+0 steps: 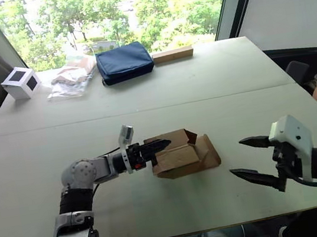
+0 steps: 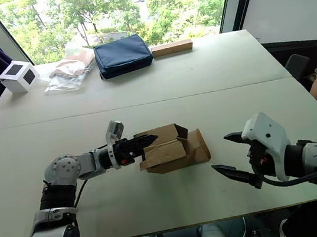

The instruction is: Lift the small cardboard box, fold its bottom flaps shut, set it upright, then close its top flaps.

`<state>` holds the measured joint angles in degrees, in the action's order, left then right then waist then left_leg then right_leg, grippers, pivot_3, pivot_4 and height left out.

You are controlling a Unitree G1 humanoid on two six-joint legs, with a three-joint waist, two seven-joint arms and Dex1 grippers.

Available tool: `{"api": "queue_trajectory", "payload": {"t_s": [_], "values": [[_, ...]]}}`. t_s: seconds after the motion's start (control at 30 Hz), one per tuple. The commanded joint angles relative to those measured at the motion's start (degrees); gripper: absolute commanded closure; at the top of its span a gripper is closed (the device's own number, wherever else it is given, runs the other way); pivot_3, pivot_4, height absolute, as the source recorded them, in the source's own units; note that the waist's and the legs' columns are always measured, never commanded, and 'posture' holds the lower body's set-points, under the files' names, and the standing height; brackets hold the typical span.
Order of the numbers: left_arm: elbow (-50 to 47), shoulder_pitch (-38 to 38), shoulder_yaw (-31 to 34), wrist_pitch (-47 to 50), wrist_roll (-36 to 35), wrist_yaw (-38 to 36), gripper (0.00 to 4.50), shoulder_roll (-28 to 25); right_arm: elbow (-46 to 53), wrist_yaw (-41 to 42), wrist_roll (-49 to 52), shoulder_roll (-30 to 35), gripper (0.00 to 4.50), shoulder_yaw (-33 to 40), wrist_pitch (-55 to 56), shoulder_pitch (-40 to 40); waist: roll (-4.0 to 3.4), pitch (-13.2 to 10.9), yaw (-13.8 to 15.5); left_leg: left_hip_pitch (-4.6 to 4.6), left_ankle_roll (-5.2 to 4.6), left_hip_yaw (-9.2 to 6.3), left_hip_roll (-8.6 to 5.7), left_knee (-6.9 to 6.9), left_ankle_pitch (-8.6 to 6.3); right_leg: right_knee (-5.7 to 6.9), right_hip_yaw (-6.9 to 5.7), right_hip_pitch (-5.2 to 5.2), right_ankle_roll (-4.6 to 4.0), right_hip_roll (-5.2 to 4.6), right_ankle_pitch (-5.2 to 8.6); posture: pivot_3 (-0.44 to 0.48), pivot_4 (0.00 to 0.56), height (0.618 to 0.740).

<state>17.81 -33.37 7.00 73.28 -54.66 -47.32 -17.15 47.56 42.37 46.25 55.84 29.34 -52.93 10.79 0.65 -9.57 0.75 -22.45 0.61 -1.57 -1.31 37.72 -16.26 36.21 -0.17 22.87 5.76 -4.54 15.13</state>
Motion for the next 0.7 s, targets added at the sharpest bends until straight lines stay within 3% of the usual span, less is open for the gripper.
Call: {"api": "queue_trajectory", "payload": {"t_s": [0.03,0.27,0.3,0.53,0.7], "values": [[-0.56,-1.49,-0.08,0.60,-0.12,-0.78,1.45,0.59,1.83,-0.65,0.33,-0.23,0.00,1.15,1.09,0.05,0.00,0.00,0.03,0.00,0.00,0.00,0.00,0.00,0.00,0.00,0.00,0.00,0.00,0.00,0.00,0.000,0.150,0.737],[-0.33,-2.43,0.34,0.91,0.26,0.26,4.26,2.53,1.94,-1.44,0.87,-0.47,0.00,1.19,1.26,0.50,0.00,0.00,0.03,-0.01,-0.07,-0.01,0.00,0.13,-0.04,0.00,0.00,-0.08,0.01,-0.01,0.00,0.000,0.150,0.737],[-0.25,-2.57,0.49,0.91,0.31,0.34,4.47,2.70,1.87,-1.63,1.15,-0.55,0.00,1.06,1.20,0.26,0.01,0.00,0.02,-0.01,-0.08,-0.01,0.00,0.14,-0.05,0.00,0.00,-0.08,0.01,0.00,0.00,0.000,0.150,0.737],[-0.23,-3.17,0.89,0.21,0.91,-0.86,4.47,1.61,0.52,-3.14,3.90,-1.46,0.00,0.07,1.09,-2.66,0.01,0.00,0.02,-0.01,-0.09,-0.01,0.00,0.15,-0.05,0.00,0.00,-0.08,0.01,-0.01,0.01,0.000,0.150,0.737],[-2.60,-5.10,0.12,-4.41,3.03,-7.23,4.47,-4.32,-4.54,-11.21,14.92,-8.77,0.00,1.00,1.25,-11.09,0.03,-0.02,-0.14,0.00,-0.09,-0.02,0.03,0.15,-0.05,0.00,0.02,-0.06,0.01,0.02,0.01,0.000,0.150,0.737]]}}
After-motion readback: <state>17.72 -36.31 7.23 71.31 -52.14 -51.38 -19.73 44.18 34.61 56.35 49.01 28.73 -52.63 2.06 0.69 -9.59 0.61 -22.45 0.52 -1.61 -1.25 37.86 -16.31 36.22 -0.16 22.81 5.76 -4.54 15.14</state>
